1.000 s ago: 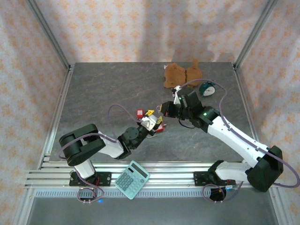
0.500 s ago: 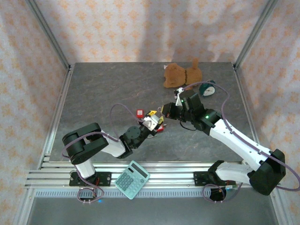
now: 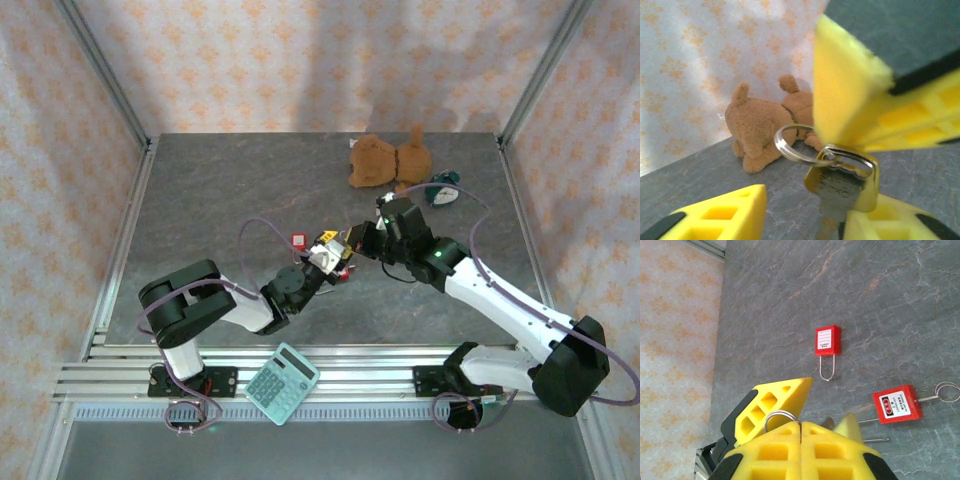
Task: Unlock with the key
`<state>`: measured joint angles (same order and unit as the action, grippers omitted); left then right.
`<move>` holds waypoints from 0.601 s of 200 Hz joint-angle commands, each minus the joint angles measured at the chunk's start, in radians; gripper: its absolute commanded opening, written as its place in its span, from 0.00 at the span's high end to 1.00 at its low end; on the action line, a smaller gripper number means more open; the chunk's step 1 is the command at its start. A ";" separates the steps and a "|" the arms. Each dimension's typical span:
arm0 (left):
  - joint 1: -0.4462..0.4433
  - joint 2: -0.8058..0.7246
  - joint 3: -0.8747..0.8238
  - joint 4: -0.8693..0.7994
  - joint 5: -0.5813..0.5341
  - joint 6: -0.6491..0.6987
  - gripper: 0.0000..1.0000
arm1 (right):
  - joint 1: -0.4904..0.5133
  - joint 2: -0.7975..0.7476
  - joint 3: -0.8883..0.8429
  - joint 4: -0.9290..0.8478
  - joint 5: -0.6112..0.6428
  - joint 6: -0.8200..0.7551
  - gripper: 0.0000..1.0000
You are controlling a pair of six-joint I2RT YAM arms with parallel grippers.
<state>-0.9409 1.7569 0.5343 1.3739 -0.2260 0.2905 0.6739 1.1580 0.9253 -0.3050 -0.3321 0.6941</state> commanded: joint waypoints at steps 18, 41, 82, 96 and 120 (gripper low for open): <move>-0.004 0.023 0.024 0.037 -0.044 0.012 0.68 | 0.007 -0.035 -0.006 0.006 0.074 0.025 1.00; -0.004 0.025 0.017 0.037 -0.036 0.001 0.70 | 0.008 -0.041 -0.006 -0.003 0.107 0.024 1.00; -0.007 0.011 -0.003 0.036 -0.023 -0.003 0.85 | 0.007 -0.038 -0.005 -0.010 0.130 0.020 1.00; -0.007 0.008 -0.007 0.037 -0.012 -0.001 0.90 | 0.007 -0.036 -0.005 -0.008 0.130 0.018 1.00; -0.007 0.003 -0.012 0.037 0.011 0.001 0.97 | 0.007 -0.035 0.000 -0.017 0.143 0.005 1.00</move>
<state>-0.9424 1.7695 0.5350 1.3739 -0.2359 0.2901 0.6739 1.1393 0.9226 -0.3061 -0.2356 0.7071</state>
